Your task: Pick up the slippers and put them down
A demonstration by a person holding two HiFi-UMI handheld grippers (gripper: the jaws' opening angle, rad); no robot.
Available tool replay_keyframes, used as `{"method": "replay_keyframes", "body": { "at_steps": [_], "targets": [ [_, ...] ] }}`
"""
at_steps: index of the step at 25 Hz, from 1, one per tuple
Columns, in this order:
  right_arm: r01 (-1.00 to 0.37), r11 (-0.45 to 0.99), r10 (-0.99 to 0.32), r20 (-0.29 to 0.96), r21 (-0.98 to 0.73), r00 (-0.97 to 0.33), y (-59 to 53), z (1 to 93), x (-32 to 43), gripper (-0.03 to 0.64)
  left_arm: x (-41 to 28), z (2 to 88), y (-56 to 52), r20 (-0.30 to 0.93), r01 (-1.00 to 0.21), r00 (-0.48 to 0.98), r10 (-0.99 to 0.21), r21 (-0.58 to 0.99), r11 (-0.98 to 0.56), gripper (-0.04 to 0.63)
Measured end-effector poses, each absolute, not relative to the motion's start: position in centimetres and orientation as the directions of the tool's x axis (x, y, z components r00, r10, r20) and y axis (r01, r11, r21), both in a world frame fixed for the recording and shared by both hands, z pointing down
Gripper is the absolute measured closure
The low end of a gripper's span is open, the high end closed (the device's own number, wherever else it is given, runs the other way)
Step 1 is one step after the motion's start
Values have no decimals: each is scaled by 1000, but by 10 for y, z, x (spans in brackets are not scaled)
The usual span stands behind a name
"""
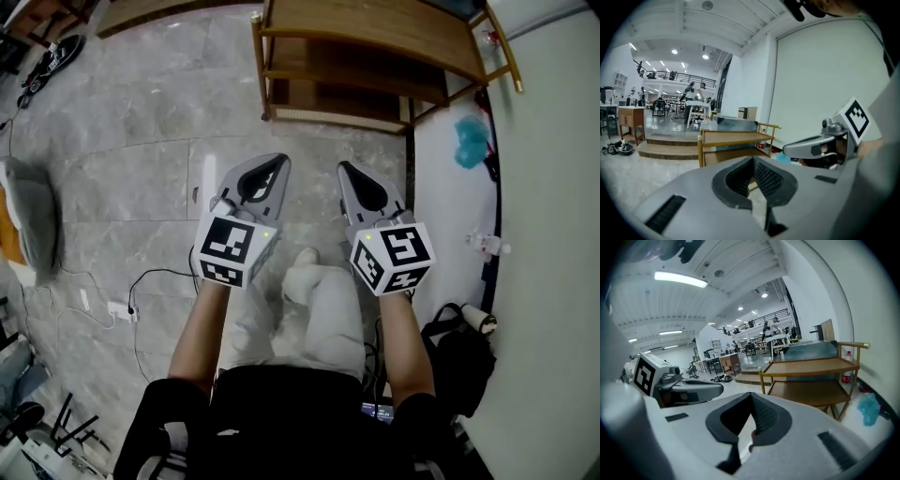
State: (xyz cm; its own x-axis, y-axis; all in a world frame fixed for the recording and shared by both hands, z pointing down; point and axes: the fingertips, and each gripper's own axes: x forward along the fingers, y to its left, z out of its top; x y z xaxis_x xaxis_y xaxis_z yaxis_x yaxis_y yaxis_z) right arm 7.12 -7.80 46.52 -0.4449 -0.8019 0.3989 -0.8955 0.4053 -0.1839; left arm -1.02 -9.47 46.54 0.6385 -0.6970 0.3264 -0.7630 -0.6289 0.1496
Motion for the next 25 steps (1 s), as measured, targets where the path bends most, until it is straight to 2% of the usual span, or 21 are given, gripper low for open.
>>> {"method": "replay_keyframes", "body": {
  "at_steps": [9, 25],
  "targets": [
    [-901, 386, -820, 375, -196, -433, -64, 330, 89, 618, 7, 332, -83, 330, -755, 645, -689, 142, -640, 589],
    [-898, 424, -858, 265, -118, -439, -22, 162, 67, 618, -19, 164, -42, 195, -769, 635, -748, 67, -635, 589]
  ]
}}
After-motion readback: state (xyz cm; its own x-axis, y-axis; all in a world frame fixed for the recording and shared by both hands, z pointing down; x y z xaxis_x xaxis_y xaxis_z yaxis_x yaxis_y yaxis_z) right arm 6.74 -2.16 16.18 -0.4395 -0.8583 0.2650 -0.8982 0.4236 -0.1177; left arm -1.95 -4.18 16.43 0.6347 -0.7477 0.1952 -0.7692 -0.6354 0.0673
